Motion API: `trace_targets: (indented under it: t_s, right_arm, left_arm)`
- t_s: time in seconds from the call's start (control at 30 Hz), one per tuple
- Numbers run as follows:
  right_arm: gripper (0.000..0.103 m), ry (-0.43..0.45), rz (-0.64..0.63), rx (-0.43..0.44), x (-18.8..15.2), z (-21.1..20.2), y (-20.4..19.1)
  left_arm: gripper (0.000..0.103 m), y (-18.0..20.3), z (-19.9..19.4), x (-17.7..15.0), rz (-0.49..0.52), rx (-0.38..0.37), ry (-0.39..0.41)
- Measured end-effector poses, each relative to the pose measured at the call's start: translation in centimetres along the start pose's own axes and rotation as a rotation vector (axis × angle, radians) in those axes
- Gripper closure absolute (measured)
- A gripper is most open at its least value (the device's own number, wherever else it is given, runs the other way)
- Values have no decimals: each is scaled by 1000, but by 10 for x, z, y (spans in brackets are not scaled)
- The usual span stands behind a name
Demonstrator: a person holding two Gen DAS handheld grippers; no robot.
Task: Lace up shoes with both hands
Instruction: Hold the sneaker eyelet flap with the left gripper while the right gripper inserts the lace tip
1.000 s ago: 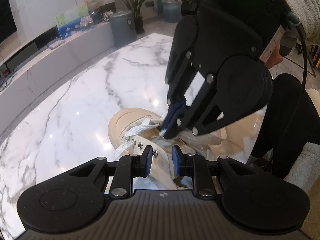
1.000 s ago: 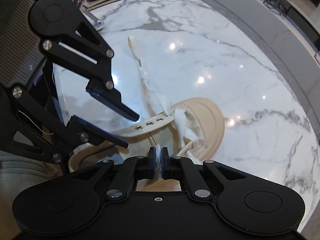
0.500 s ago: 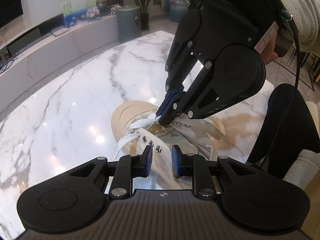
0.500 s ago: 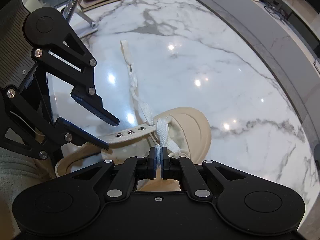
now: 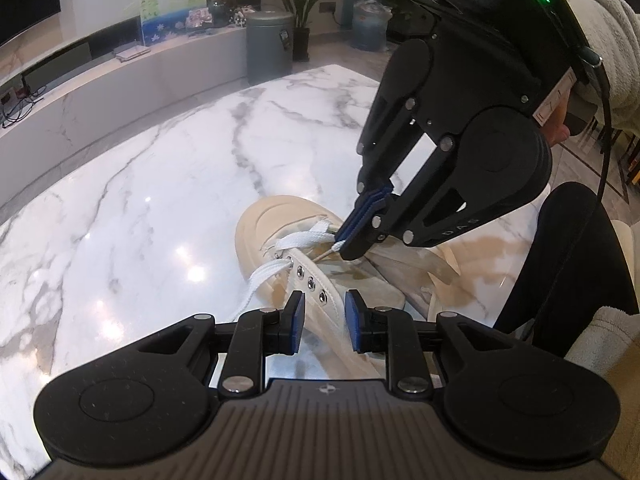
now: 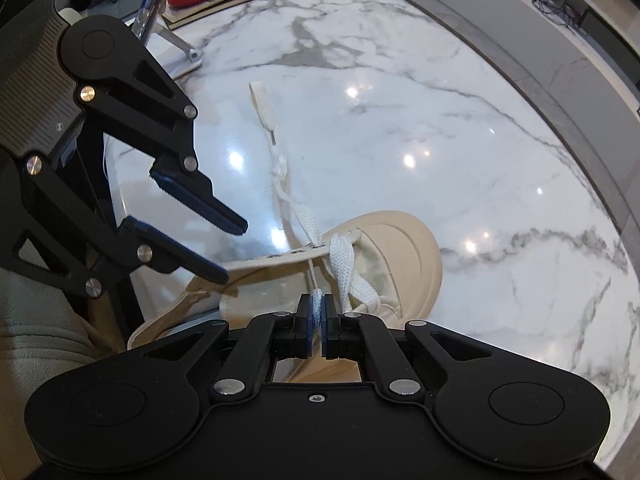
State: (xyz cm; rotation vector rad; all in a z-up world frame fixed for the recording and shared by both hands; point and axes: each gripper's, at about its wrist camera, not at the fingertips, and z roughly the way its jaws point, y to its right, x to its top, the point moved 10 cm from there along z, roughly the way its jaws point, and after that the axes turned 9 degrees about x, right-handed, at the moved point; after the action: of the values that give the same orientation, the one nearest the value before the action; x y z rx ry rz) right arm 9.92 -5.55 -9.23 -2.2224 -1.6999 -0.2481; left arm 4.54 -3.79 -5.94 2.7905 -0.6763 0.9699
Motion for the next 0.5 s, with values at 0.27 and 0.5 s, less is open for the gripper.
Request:
trace_targets:
  t_s: [0.27, 0.5]
  right_arm:
    - [101, 24, 30, 17, -1, -1, 1]
    - [101, 66, 39, 37, 2, -2, -2]
  left_arm:
    - [81, -1, 0, 0, -2, 1, -3]
    - [81, -3, 0, -1, 3, 15, -16]
